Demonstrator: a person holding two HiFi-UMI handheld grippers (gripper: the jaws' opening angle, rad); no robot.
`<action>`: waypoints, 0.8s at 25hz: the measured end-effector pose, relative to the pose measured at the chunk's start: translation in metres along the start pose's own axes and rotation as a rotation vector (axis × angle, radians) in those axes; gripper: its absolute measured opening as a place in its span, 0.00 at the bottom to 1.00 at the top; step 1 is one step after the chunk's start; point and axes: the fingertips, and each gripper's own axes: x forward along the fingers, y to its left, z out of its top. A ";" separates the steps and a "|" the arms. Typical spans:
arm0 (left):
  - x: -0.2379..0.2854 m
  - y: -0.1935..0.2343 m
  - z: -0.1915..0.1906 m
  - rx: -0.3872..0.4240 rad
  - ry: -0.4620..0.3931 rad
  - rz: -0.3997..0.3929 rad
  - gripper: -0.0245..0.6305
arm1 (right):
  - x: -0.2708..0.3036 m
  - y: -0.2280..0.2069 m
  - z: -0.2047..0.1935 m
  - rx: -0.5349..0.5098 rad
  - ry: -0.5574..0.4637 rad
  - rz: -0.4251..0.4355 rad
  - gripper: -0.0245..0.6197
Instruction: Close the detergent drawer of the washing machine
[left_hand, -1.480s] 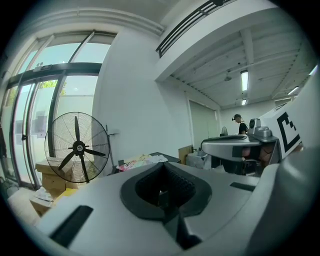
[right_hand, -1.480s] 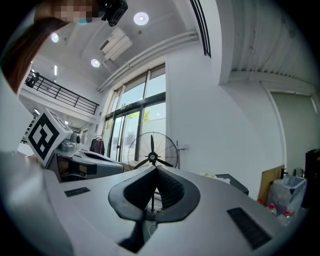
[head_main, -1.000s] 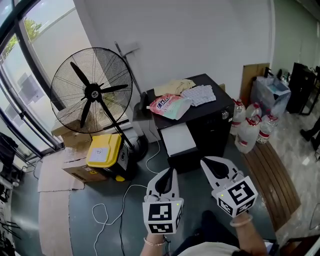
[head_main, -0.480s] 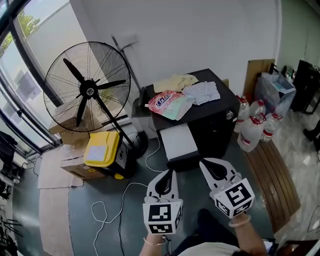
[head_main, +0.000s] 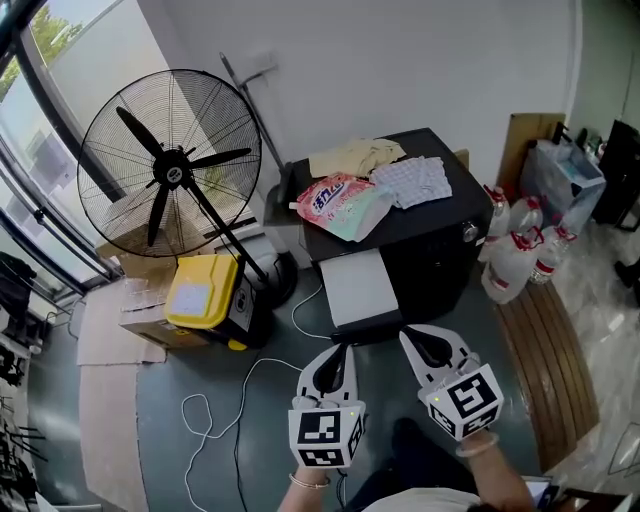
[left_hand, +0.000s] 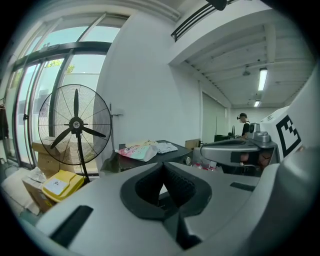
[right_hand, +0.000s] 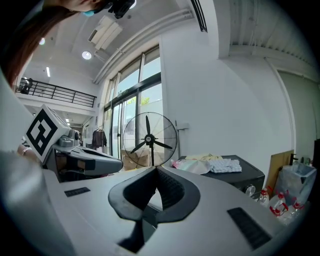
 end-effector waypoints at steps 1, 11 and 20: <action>0.004 0.001 -0.004 -0.005 0.003 0.002 0.06 | 0.003 -0.003 -0.005 0.005 0.008 0.004 0.08; 0.040 0.004 -0.039 -0.076 0.047 0.012 0.06 | 0.032 -0.028 -0.037 0.067 0.040 0.069 0.08; 0.059 0.003 -0.075 -0.112 0.075 0.049 0.06 | 0.047 -0.025 -0.077 0.063 0.115 0.141 0.08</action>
